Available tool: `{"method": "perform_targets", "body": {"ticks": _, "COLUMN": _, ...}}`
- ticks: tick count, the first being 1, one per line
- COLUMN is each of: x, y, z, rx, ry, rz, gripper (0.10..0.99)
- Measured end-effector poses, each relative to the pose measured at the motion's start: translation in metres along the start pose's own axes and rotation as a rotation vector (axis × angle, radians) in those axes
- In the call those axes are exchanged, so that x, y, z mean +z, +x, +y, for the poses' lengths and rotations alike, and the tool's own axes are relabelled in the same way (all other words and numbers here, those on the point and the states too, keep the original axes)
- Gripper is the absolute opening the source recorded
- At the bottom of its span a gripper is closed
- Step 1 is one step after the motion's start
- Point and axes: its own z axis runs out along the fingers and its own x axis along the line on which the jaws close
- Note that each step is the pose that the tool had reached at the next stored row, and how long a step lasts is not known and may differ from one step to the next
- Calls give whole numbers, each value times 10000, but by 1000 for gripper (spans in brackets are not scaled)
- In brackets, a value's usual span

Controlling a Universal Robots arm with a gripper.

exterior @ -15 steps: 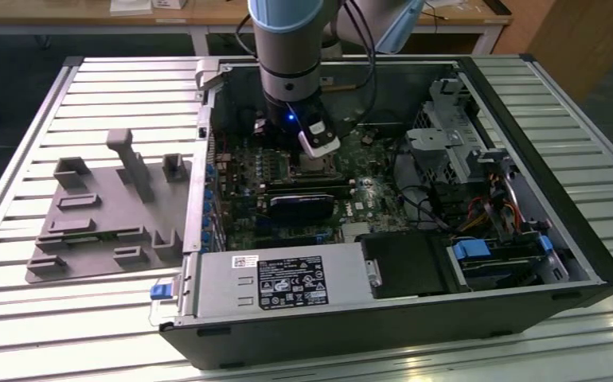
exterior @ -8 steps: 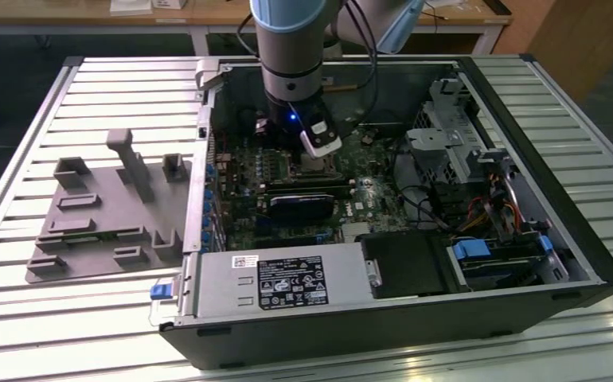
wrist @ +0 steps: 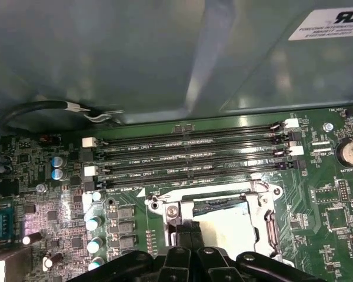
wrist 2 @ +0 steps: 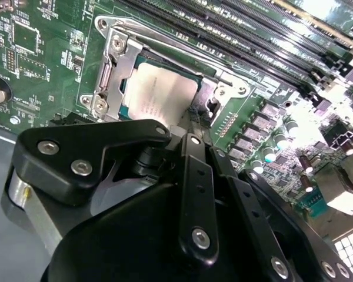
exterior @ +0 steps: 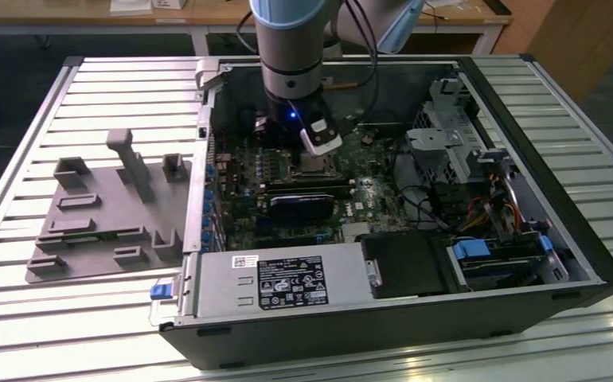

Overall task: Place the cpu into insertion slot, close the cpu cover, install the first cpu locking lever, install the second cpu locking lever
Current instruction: 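Close the cpu cover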

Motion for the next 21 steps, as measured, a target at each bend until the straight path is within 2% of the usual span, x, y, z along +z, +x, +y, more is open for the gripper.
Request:
{"method": "perform_targets", "body": {"ticks": 3, "x": 5, "y": 30, "z": -6, "rx": 5, "ry": -52, "rz": 5, "gripper": 102}}
{"method": "perform_targets", "body": {"ticks": 7, "x": 26, "y": 36, "z": -16, "rx": 16, "ry": -217, "rz": 24, "gripper": 102}}
{"method": "perform_targets", "body": {"ticks": 9, "x": 37, "y": 37, "z": -22, "rx": 20, "ry": -261, "rz": 32, "gripper": 102}}
{"method": "perform_targets", "body": {"ticks": 21, "x": 53, "y": -5, "z": -27, "rx": 21, "ry": -275, "rz": 30, "gripper": 102}}
